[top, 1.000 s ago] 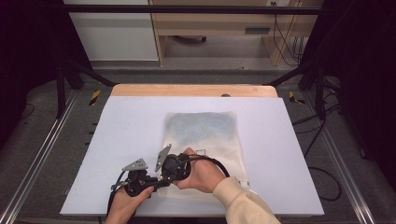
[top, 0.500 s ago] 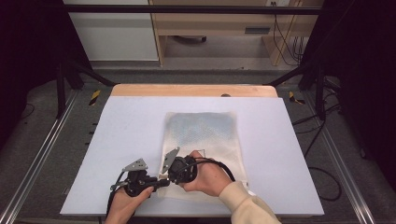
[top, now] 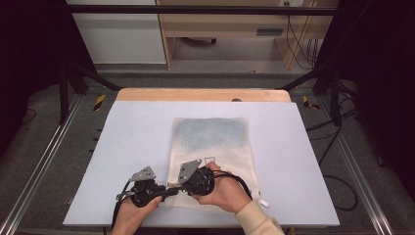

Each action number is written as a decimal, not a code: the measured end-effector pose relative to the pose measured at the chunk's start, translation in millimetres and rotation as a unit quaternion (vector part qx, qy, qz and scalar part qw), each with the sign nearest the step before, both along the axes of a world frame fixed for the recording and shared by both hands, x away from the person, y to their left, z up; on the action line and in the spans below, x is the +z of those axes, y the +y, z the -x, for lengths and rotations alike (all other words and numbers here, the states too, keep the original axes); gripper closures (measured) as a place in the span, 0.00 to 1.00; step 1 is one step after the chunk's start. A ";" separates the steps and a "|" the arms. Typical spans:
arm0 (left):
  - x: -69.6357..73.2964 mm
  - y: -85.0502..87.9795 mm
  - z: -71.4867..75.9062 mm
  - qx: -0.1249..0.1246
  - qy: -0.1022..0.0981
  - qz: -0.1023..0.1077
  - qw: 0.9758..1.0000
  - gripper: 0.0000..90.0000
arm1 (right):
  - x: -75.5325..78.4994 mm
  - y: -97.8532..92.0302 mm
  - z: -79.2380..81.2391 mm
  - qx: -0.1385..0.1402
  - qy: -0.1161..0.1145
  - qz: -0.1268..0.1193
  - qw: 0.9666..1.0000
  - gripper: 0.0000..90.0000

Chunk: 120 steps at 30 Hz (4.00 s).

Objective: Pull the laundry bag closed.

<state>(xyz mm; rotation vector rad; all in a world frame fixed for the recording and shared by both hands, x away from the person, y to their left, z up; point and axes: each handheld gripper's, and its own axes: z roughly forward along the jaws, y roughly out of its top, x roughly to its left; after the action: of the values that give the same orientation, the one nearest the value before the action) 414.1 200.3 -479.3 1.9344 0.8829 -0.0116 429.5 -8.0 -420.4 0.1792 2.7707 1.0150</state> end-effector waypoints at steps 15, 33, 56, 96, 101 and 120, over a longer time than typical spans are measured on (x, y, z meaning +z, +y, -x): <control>-0.3 -3.1 0.6 -0.008 0.001 -0.004 1.000 0.92 | -6.1 -11.3 1.3 -0.008 0.007 -0.002 1.000 0.91; -0.6 -3.2 0.9 -0.008 0.004 -0.002 1.000 0.92 | -9.2 -25.0 -0.6 -0.023 0.014 0.002 1.000 0.91; -2.0 -3.1 0.4 -0.013 0.011 0.001 1.000 0.92 | -9.2 -42.8 -0.7 -0.040 0.020 0.005 0.999 0.91; -3.2 -7.3 2.6 -0.020 0.012 -0.003 1.000 0.92 | -6.5 -73.6 2.8 -0.062 0.026 -0.003 0.998 0.91; -3.8 -8.7 3.2 -0.022 0.012 -0.006 1.000 0.92 | -6.4 -77.9 2.9 -0.065 0.028 -0.006 0.997 0.91; -4.2 -9.3 3.1 -0.023 0.012 -0.008 1.000 0.92 | -5.4 -86.6 6.2 -0.071 0.026 -0.013 0.997 0.91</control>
<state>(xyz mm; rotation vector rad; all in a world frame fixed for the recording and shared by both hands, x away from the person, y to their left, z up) 411.0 191.0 -483.6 1.9728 0.8556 -0.0551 423.3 -94.6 -425.8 0.4062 2.7459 1.0231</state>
